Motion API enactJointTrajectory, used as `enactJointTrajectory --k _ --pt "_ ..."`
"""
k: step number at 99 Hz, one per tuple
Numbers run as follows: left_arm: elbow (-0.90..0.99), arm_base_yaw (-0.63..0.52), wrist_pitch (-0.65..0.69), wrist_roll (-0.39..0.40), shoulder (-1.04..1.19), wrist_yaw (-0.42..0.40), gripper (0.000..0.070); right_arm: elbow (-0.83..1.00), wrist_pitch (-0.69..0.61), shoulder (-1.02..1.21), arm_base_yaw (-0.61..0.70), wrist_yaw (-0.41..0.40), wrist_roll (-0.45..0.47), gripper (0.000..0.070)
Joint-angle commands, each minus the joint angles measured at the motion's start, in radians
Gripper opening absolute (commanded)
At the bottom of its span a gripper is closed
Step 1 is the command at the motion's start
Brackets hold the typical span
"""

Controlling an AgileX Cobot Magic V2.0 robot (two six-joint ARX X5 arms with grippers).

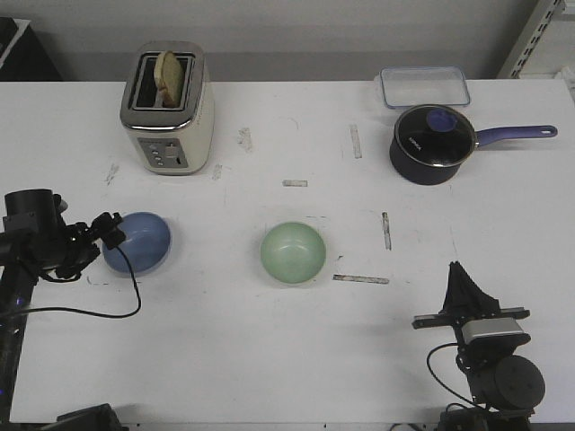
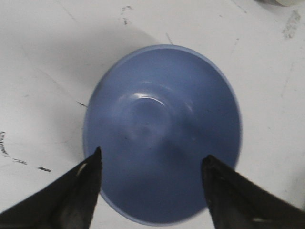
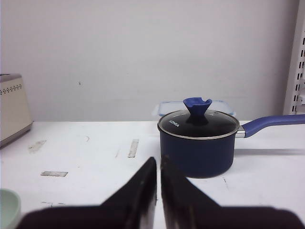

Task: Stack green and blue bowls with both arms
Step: 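Move the left gripper forward toward the light blue bowl, then grasp the rim of the light blue bowl with the left gripper, then lift the blue bowl and carry it over the green bowl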

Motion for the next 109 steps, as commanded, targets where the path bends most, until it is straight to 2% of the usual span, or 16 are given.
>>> enactJointTrajectory --k 1,18,51,55,68,75,85,96,109 --pt "0.023 0.019 -0.003 0.014 0.026 -0.021 0.0536 0.011 0.011 0.000 0.001 -0.003 -0.008 0.0006" --pt "0.023 0.044 0.017 0.066 0.079 -0.032 0.0531 0.011 0.011 0.000 0.001 -0.003 -0.008 0.0006" --pt "0.023 0.022 0.038 0.092 0.256 -0.032 0.0507 0.011 0.011 0.000 0.001 -0.003 -0.008 0.0006" --pt "0.023 0.018 0.039 0.096 0.272 -0.032 0.0459 0.011 0.011 0.000 0.001 -0.003 -0.008 0.0006" --pt "0.023 0.010 0.040 0.096 0.303 -0.032 0.0236 0.011 0.011 0.000 0.001 -0.003 -0.008 0.0006" --pt "0.023 0.007 0.050 0.096 0.307 -0.032 0.0197 0.011 0.011 0.000 0.001 -0.003 -0.008 0.0006" --pt "0.023 0.008 0.072 0.095 0.307 -0.032 0.0184 0.011 0.011 0.000 0.001 -0.003 -0.008 0.0006" --pt "0.026 0.006 0.070 0.095 0.306 -0.032 0.0000 0.011 0.011 0.000 0.001 -0.003 -0.008 0.0006" --pt "0.054 -0.011 0.040 0.095 0.306 -0.032 0.0001 0.011 0.011 0.000 0.001 -0.003 -0.008 0.0006"
